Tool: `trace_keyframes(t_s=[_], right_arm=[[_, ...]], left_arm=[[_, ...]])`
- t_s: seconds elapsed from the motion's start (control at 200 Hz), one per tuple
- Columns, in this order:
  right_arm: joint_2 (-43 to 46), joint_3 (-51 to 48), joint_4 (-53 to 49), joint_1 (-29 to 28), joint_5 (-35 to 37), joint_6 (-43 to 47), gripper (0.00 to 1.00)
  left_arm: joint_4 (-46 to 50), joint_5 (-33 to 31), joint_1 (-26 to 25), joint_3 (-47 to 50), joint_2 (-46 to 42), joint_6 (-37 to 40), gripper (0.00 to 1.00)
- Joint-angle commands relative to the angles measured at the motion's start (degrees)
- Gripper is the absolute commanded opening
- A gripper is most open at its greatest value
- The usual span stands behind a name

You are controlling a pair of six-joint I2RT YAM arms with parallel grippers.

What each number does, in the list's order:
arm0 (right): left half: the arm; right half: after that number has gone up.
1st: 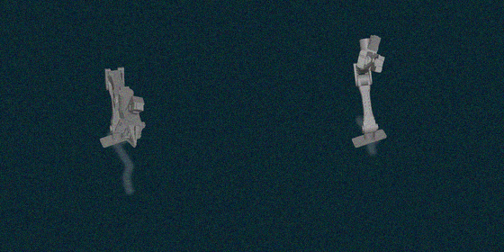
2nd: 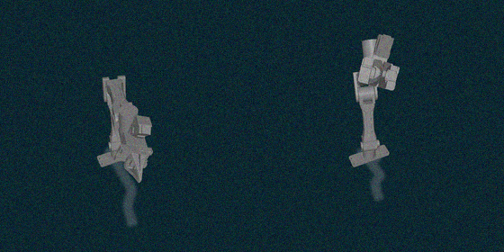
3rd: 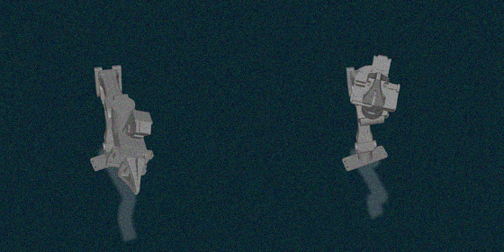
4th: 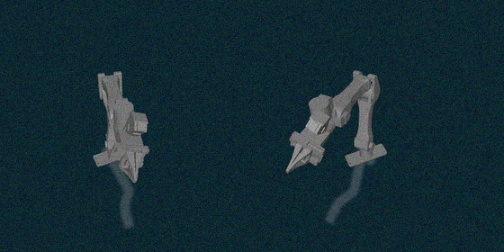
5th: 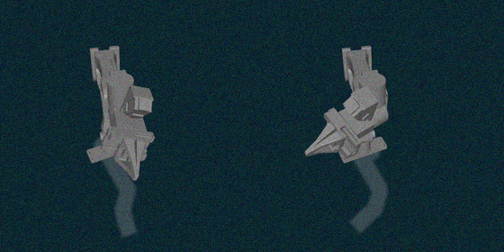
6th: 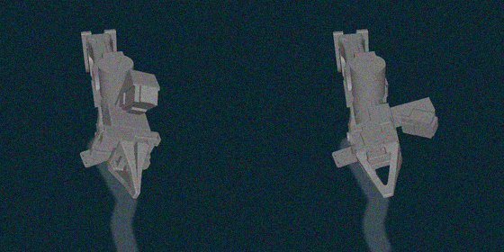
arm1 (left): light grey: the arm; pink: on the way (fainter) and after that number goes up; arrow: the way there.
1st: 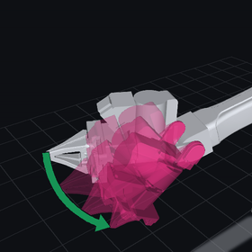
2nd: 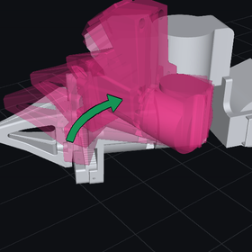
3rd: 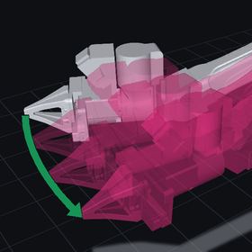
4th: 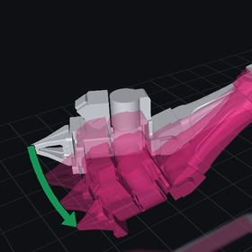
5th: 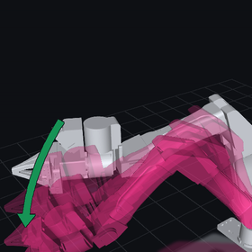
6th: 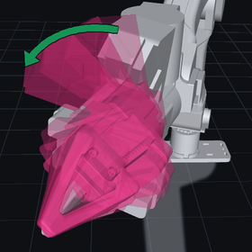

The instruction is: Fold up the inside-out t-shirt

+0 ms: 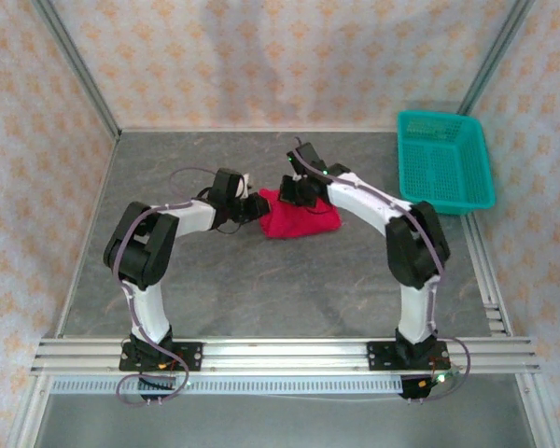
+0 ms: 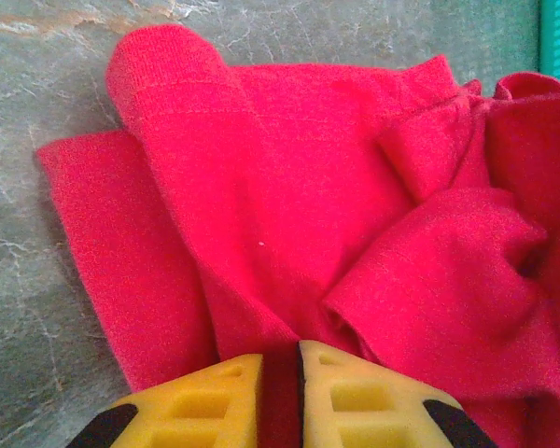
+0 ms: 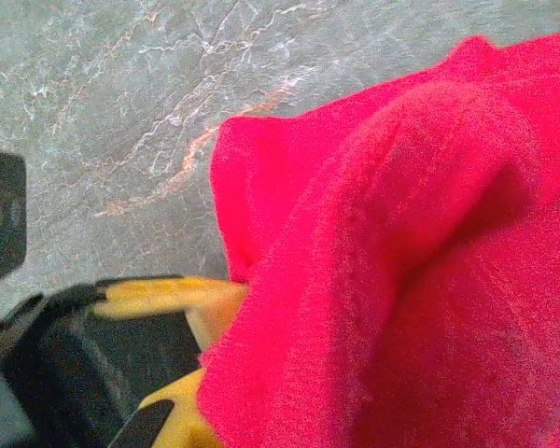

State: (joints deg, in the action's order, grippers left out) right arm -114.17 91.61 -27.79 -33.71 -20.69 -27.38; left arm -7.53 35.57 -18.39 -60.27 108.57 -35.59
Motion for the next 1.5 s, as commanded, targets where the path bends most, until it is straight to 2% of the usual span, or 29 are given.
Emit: trace_keyframes(t_s=[0.0,0.055,0.165,0.25,0.335,0.38,0.445,0.57,0.671,0.726,0.826,0.956,1.071,1.121,1.216,1.316,1.491], right_arm=[[-6.6,6.7,-3.3,-0.3,-2.9,1.2,0.00],[-9.8,9.9,-3.9,-0.3,-3.3,1.2,0.00],[-15.8,17.7,-8.2,-0.3,-4.5,1.6,0.09],[-16.8,22.2,-12.1,-0.3,-4.8,2.4,0.38],[-12.9,22.2,-13.2,-0.1,-3.2,3.5,0.64],[-10.1,21.3,-13.6,0.4,-2.1,3.8,0.70],[-5.6,18.8,-13.7,2.1,-1.0,3.4,0.73],[4.7,8.1,-10.9,8.0,2.0,1.2,0.73],[12.9,-3.1,-5.7,13.9,2.3,-0.4,0.71],[15.5,-7.6,-4.7,17.3,2.9,-1.0,0.64],[16.8,-12.4,-4.3,22.6,2.3,-2.2,0.42],[16.1,-14.2,-4.2,24.1,1.7,-2.5,0.29],[14.5,-15.1,-2.4,24.0,-1.7,-3.5,0.24],[14.0,-15.8,-1.1,23.5,-2.8,-3.8,0.24],[13.1,-16.9,0.2,21.7,-3.8,-3.7,0.24],[11.8,-17.7,2.1,19.6,-4.6,-4.1,0.24],[7.7,-14.8,6.3,15.9,-6.3,-7.0,0.24]], left_arm=[[-2.1,0.6,-0.1,1.0,0.5,-0.1,0.18],[-1.9,0.1,-0.2,2.2,0.2,0.2,0.18],[1.0,-1.9,0.0,4.8,-3.3,2.3,0.18],[8.0,-4.8,0.1,5.3,-8.1,6.4,0.18],[15.8,-9.2,0.0,5.3,-14.6,10.3,0.19],[19.1,-11.2,0.0,5.0,-18.0,11.7,0.19],[21.2,-12.0,-0.3,4.6,-22.4,12.0,0.19],[20.4,-11.5,-4.8,1.9,-26.1,10.0,0.19],[17.0,-10.4,-10.9,-2.8,-22.4,7.6,0.19],[15.9,-9.4,-13.8,-7.0,-17.6,6.2,0.18],[15.0,-7.6,-17.0,-16.6,-7.0,3.8,0.16],[20.5,-8.2,-17.5,-30.8,7.0,2.7,0.13],[32.6,-14.2,-16.2,-40.3,13.9,6.7,0.07],[34.3,-17.1,-14.7,-39.2,13.5,6.8,0.05],[31.5,-19.6,-10.8,-30.9,9.5,5.3,0.05],[27.6,-17.5,-8.5,-24.1,7.2,3.3,0.06],[21.4,-15.3,-8.3,-16.4,8.4,1.4,0.06]])
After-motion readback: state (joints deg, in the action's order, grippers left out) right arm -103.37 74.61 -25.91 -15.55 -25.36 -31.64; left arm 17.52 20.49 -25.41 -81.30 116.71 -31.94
